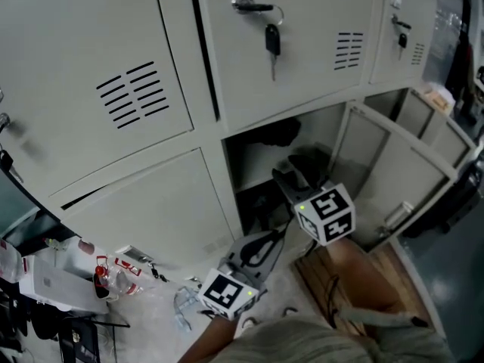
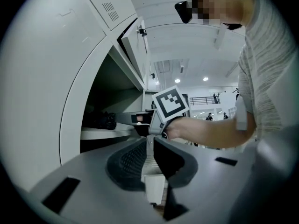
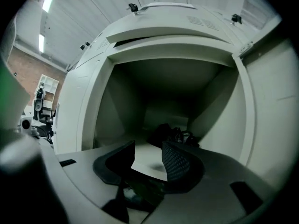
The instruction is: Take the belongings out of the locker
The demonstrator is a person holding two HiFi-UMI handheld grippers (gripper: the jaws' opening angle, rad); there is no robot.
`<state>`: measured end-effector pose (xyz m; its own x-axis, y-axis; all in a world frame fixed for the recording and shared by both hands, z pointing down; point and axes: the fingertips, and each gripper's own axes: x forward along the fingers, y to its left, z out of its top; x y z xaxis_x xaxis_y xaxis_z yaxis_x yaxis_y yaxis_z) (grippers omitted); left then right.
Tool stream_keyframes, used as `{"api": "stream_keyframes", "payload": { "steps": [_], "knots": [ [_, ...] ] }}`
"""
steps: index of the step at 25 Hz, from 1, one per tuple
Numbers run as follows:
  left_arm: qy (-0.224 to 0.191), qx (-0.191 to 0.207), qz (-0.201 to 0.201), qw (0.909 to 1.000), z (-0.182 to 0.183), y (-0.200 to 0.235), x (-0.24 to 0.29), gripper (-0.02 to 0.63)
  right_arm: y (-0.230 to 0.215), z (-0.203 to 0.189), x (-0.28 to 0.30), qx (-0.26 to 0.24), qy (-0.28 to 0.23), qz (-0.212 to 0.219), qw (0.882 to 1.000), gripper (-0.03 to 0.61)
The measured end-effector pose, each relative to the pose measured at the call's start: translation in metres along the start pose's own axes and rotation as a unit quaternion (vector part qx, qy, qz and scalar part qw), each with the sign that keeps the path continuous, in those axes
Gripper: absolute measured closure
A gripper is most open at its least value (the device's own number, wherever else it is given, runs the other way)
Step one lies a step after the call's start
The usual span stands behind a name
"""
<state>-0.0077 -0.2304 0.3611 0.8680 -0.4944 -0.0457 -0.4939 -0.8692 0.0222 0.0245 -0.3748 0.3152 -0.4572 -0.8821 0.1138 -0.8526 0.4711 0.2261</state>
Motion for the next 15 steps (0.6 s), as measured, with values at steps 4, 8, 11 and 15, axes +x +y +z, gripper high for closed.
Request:
{"api": "stream_keyframes", "payload": {
  "steps": [4, 8, 11, 15],
  "knots": [
    [0.007, 0.000, -0.005, 1.0000, -0.001, 0.002, -0.004, 0.583, -0.013, -0.007, 0.010, 0.025, 0.019, -0.019, 0.999, 0.417],
    [0.007, -0.005, -0.010, 0.9999, 0.001, 0.005, -0.005, 0.583, -0.030, -0.005, 0.019, 0.058, 0.021, -0.045, 0.997, 0.417],
    [0.005, -0.001, -0.015, 0.9999, 0.002, 0.007, -0.005, 0.583, -0.042, 0.004, 0.027, 0.072, 0.014, -0.069, 0.995, 0.417],
    [0.010, -0.001, -0.017, 0.9998, -0.001, 0.007, -0.009, 0.583, -0.059, -0.001, 0.033, 0.113, 0.022, -0.106, 0.988, 0.419]
  ]
}}
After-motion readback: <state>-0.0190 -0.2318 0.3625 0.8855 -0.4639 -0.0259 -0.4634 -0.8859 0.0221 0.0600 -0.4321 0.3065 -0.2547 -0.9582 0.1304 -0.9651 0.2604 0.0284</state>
